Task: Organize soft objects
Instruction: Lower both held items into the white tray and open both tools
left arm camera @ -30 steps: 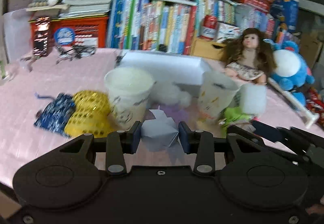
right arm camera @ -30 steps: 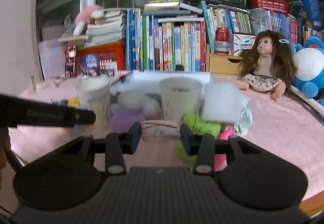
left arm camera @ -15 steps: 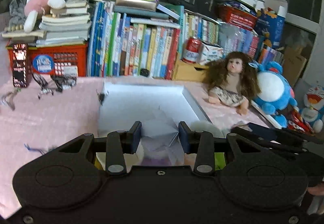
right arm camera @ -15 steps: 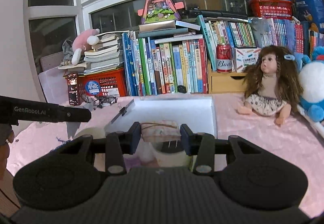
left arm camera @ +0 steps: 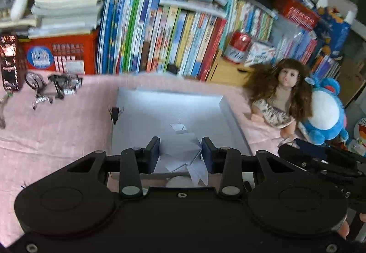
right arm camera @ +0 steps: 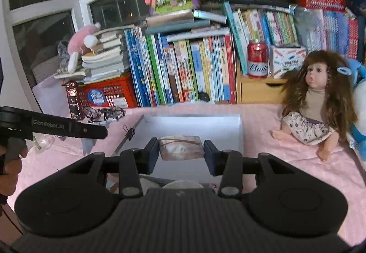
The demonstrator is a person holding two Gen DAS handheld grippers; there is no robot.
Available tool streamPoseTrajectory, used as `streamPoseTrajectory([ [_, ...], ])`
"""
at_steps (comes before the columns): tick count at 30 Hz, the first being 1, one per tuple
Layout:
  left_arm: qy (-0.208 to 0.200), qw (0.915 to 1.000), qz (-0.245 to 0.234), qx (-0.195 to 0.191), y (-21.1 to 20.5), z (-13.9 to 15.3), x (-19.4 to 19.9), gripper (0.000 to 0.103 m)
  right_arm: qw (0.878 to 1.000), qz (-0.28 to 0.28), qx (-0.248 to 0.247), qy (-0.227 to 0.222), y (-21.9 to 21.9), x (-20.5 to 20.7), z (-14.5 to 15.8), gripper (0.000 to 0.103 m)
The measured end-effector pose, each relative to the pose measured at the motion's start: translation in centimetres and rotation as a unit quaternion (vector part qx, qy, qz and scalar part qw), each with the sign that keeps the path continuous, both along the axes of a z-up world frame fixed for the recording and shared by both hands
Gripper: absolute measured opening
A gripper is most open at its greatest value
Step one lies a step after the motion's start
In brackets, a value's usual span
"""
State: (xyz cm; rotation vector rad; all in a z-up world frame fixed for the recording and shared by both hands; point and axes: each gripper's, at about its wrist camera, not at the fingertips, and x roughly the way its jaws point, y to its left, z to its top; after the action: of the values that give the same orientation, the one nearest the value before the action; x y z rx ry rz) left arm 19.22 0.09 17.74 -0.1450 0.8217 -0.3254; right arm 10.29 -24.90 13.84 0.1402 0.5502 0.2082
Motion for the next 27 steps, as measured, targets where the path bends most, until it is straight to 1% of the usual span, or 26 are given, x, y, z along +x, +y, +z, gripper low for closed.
streamPoseTrajectory([
  [5,0.074,0.9972,0.012,-0.007,-0.1,-2.2,5.0,0.037,0.998,0.007,-0.005,0.060,-0.1,4.3,-0.3,0.049],
  [8,0.104,0.9944,0.018,-0.007,-0.4,-3.7,7.0,0.037,0.996,0.004,-0.008,0.093,0.0,6.6,-1.1,0.049],
  [15,0.139,0.9893,0.037,0.024,-1.4,-7.2,10.6,0.037,0.987,-0.010,-0.001,0.162,0.2,10.9,-4.6,0.049],
  [19,0.165,0.9847,0.038,0.040,-2.0,-8.9,12.2,0.037,0.980,-0.014,-0.010,0.196,0.6,13.1,-6.2,0.049],
  [24,0.183,0.9791,0.033,0.083,-3.1,-10.4,13.7,0.037,0.973,-0.013,-0.017,0.232,1.0,15.3,-7.8,0.049],
  [27,0.201,0.9758,0.033,0.079,-3.3,-11.3,14.4,0.037,0.968,-0.011,-0.018,0.250,1.3,16.2,-8.6,0.049],
])
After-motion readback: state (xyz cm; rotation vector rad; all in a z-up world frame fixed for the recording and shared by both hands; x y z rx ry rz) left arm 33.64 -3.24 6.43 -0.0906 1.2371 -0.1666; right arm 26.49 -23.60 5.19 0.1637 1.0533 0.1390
